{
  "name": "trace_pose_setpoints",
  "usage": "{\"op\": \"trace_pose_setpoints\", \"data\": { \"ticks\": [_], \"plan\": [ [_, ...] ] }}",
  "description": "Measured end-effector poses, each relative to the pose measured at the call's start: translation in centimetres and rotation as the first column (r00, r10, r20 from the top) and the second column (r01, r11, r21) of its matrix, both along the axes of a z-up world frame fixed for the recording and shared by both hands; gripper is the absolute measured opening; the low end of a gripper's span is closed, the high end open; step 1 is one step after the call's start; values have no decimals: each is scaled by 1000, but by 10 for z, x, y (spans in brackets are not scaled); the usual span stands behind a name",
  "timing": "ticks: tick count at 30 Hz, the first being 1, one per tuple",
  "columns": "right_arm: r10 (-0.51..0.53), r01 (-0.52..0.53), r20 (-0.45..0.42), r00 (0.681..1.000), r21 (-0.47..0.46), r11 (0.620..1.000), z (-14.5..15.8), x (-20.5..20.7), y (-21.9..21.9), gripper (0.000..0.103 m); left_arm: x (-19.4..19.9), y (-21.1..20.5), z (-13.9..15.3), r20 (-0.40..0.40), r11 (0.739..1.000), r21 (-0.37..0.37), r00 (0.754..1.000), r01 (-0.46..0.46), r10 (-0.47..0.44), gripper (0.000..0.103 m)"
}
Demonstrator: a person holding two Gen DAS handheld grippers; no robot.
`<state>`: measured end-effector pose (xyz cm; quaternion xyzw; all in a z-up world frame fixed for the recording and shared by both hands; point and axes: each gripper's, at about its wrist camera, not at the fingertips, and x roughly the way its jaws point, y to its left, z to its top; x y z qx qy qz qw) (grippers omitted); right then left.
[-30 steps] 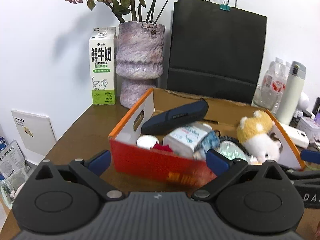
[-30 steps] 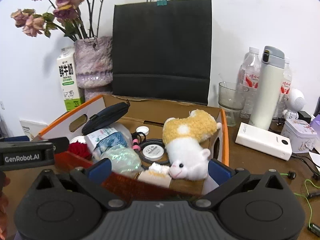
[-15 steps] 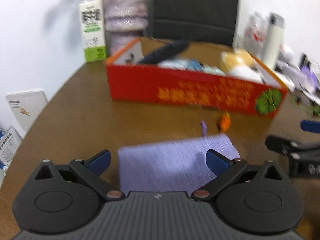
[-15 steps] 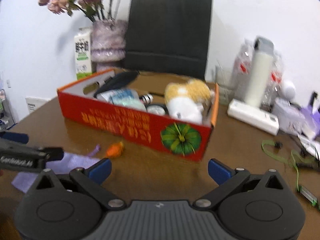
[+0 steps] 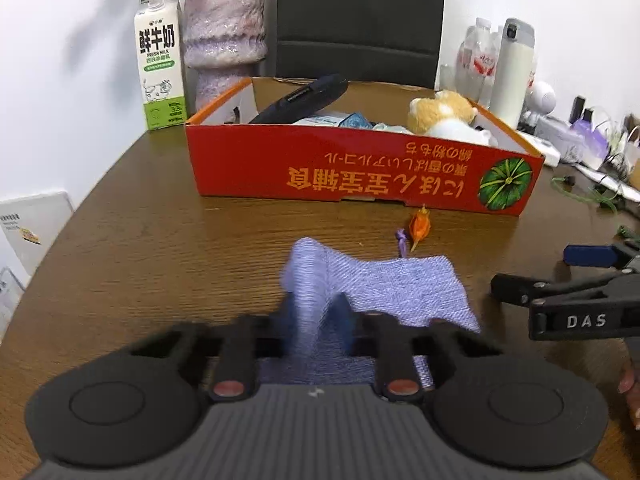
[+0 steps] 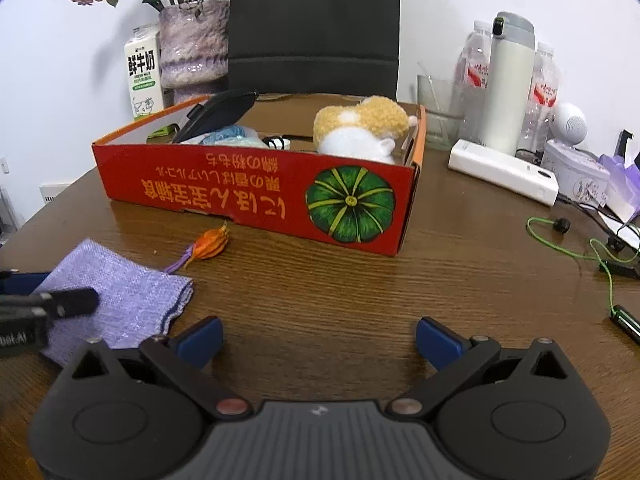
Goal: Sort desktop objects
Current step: 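Grasp the purple cloth with the left tool while the right tool grasps the orange flower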
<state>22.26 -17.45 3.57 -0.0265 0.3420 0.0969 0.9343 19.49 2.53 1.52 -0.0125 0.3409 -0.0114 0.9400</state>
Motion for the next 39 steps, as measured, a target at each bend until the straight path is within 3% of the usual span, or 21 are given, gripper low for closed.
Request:
{"op": "trace_pose_setpoints", "data": {
  "ticks": [9, 10, 11, 12, 13, 14, 18, 20, 22, 24, 25, 27, 28, 29, 31, 36, 39],
  "plan": [
    [1, -1, -1, 1000, 1, 1000, 0, 1, 0, 103, 0, 3, 2, 23, 1000, -19, 1000, -15, 16, 9],
    [1, -1, -2, 1000, 2, 1000, 0, 1, 0, 103, 1, 4, 2, 19, 999, -23, 999, -34, 35, 19],
    [1, -1, -2, 1000, 1, 1000, 0, 1, 0, 103, 2, 7, 1, 13, 998, -25, 998, -61, 62, 42],
    [1, -1, -2, 1000, 1, 1000, 0, 1, 1, 103, 3, 10, 0, 12, 996, -33, 997, -82, 82, 56],
    [2, -2, -2, 1000, 1, 1000, 0, 1, 1, 103, 2, 14, 1, 12, 994, -46, 995, -99, 99, 81],
    [3, -3, -2, 1000, 1, 1000, 0, 1, 1, 103, 3, 16, 2, 11, 993, -63, 995, -102, 103, 97],
    [7, -7, -2, 1000, 1, 1000, 0, 1, 2, 103, 0, 12, 5, 43, 995, -89, 998, -47, 50, 103],
    [7, -7, -2, 1000, 2, 1000, 0, 1, 3, 103, 3, 0, -2, -1, 999, -50, 1000, 8, -8, 103],
    [7, -7, -2, 1000, 2, 1000, 0, 1, 3, 103, 3, -17, -9, -11, 997, 52, 998, 56, -56, 103],
    [7, -7, -1, 1000, 2, 1000, 0, 1, 3, 103, -1, -21, -10, -8, 994, 40, 995, 102, -102, 103],
    [6, -6, -1, 1000, 4, 1000, 0, 1, 2, 103, -1, -22, -8, -20, 993, 40, 994, 107, -106, 103],
    [2, -2, 0, 1000, 16, 1000, 0, 1, 2, 103, -4, -23, -6, -20, 993, 39, 994, 109, -108, 89],
    [1, -1, 1, 1000, 20, 1000, 0, 1, 2, 103, -7, -22, -3, -7, 994, 37, 994, 107, -107, 53],
    [1, -1, 1, 1000, 22, 1000, 0, 1, 2, 103, -8, -21, 1, 1, 994, 29, 995, 102, -102, 3],
    [0, 0, 1, 1000, 23, 1000, 0, 1, 1, 103, -8, -15, 5, 9, 996, -14, 996, 84, -84, 5],
    [14, -15, 7, 1000, 42, 999, 1, 2, -1, 103, -23, 5, 34, 179, 997, -68, 984, 39, -26, 5],
    [46, -47, 19, 999, 80, 996, 3, 2, 1, 103, -27, 18, 45, 225, 996, -86, 974, -16, 35, 5]
  ]
}}
